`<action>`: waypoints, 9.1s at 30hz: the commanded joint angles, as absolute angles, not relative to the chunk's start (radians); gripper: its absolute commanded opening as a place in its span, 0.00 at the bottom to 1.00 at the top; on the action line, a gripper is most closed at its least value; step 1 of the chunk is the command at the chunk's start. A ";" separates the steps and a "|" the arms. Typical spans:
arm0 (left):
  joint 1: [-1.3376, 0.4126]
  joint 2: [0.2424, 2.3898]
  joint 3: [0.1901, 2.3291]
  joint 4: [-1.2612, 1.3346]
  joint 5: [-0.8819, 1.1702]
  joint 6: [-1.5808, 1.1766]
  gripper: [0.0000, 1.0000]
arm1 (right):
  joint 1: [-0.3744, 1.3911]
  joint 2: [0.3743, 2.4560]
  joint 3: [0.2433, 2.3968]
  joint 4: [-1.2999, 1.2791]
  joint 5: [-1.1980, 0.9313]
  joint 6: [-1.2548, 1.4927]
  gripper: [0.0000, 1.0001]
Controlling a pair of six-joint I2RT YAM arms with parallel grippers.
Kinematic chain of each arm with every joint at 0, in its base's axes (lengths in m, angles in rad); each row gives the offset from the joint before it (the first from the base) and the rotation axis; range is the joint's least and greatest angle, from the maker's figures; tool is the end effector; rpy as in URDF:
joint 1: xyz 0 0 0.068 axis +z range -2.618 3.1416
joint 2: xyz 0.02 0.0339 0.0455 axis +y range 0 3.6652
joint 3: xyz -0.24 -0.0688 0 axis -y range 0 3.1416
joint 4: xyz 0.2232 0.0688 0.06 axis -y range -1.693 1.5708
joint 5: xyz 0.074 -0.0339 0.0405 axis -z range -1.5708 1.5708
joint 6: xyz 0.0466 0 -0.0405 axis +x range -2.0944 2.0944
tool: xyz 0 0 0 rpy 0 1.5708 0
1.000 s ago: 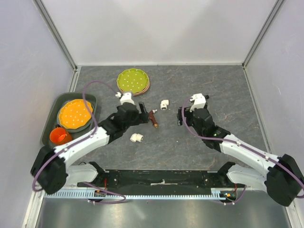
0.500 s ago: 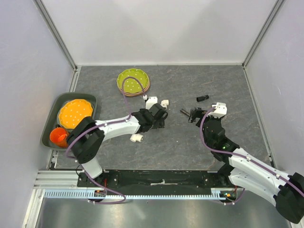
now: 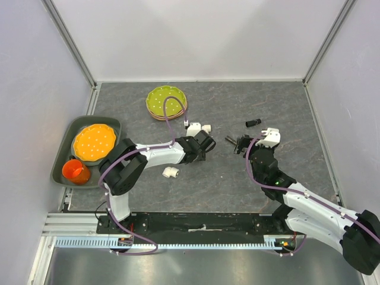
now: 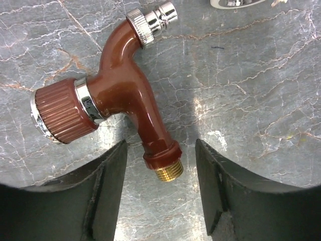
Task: Install the water faucets
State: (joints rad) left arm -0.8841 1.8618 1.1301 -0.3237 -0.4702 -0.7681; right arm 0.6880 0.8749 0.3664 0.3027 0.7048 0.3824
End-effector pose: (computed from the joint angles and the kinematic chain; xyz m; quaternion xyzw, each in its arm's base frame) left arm 0.2395 -0.2588 0.1384 -0.0048 0.9422 -0.0296 0.3336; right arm 0.1717 0.1021 0.2191 0.1043 0.7530 0.0715 0.6458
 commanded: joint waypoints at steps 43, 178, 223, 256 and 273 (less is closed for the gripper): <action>-0.890 0.989 0.858 -0.192 -0.164 0.388 0.02 | 0.539 0.802 0.465 0.391 -0.242 0.436 0.98; -0.722 1.431 0.815 -0.526 -0.066 -0.448 0.76 | 0.457 0.996 0.431 0.505 -0.319 0.551 0.00; -0.769 1.511 0.808 -0.512 -0.218 -0.499 0.58 | 0.457 0.996 0.423 0.522 -0.322 0.558 0.00; -0.638 1.244 1.011 -0.575 -0.091 -0.382 0.02 | 0.479 0.951 0.365 0.689 -0.420 0.511 0.00; -0.586 1.262 1.095 -0.569 -0.020 -0.287 0.02 | 0.879 0.968 0.431 0.796 0.073 0.111 0.00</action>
